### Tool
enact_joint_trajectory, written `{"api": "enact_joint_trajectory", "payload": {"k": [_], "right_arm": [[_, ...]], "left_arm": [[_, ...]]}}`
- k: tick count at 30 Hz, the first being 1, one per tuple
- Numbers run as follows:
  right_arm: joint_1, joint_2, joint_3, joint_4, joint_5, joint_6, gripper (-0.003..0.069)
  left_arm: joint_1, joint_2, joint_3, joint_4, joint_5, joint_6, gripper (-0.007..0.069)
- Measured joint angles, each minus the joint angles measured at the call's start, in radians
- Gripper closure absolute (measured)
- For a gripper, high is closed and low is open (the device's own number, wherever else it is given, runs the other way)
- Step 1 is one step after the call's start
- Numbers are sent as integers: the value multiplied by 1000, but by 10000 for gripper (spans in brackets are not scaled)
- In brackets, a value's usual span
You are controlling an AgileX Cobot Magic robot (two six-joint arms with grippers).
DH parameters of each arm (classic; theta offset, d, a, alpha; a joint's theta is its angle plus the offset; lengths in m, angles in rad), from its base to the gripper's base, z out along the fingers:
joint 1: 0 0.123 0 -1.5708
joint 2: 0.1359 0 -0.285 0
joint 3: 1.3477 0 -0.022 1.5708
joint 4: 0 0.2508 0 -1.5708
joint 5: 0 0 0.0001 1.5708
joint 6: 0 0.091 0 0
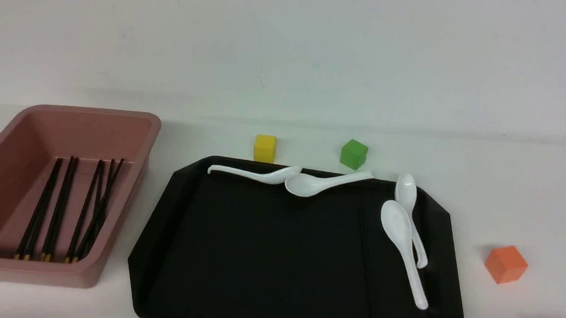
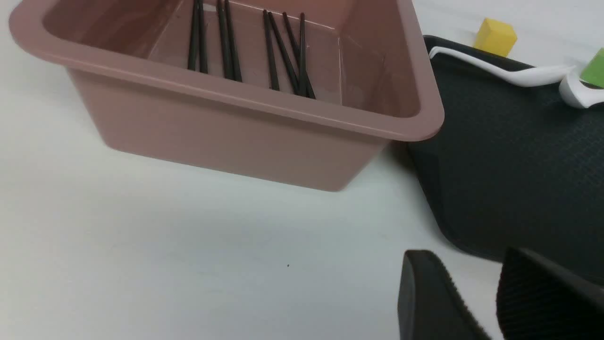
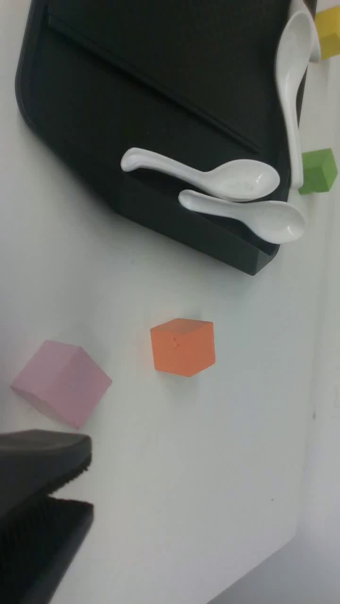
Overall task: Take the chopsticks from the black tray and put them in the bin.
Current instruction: Use the right arm to grab a pair of chopsticks
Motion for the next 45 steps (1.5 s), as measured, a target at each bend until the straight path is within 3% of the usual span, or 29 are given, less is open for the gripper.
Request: {"api": "enact_joint_trajectory", "payload": {"k": [40,45], "right_arm": [[0,0,-1,2,1,5,448],[0,0,2,146,-43,113,447]], "left_arm": [[0,0,0,0,0,0,386],[0,0,0,0,0,0,386]]}}
